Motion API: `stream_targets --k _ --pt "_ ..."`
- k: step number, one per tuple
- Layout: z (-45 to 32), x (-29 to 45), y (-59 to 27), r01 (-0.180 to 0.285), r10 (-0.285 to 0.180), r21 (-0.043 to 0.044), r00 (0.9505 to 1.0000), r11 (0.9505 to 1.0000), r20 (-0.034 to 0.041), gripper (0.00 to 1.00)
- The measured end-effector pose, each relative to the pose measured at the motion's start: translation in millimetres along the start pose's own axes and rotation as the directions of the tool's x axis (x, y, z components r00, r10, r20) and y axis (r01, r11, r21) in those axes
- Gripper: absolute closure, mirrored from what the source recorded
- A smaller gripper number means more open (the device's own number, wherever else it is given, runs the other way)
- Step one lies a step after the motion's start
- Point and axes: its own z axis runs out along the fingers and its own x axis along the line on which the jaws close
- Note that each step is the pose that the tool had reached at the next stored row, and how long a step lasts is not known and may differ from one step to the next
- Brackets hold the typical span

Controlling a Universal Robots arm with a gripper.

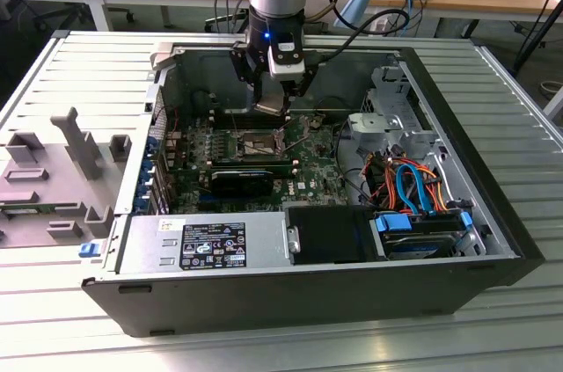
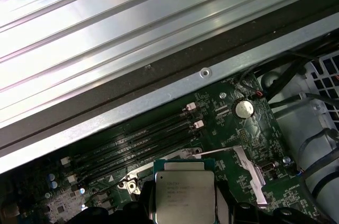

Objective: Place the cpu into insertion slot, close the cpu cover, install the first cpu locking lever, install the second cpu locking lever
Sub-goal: 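Place the cpu into insertion slot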

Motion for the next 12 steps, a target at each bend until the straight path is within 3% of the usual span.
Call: stream_targets --k 12 --pt "0.0 0.0 0.0 -0.008 0.008 0.0012 1.0 1.0 0.0008 0.45"
